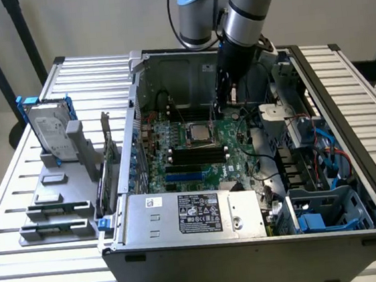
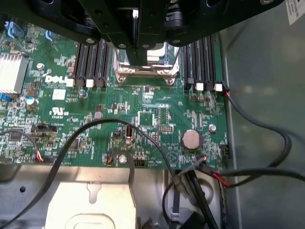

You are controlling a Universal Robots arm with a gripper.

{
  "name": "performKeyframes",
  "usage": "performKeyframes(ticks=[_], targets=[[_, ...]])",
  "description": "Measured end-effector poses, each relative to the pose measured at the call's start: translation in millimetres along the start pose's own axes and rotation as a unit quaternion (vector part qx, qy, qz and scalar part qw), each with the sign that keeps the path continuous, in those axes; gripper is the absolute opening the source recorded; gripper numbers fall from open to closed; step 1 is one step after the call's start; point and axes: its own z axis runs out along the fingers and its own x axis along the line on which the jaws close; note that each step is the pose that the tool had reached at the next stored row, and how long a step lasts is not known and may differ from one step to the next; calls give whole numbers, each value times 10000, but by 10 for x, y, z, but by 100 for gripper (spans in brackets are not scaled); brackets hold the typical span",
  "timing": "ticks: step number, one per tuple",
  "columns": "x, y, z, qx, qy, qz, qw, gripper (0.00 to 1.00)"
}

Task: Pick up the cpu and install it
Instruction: 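Close the cpu cover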

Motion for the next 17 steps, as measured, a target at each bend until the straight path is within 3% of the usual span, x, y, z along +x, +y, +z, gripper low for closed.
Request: performKeyframes(ticks=[10,17], targets=[[-20,-192,55,292,1,12,9996,11],[-26,-355,120,448,1,19,9990,11]])
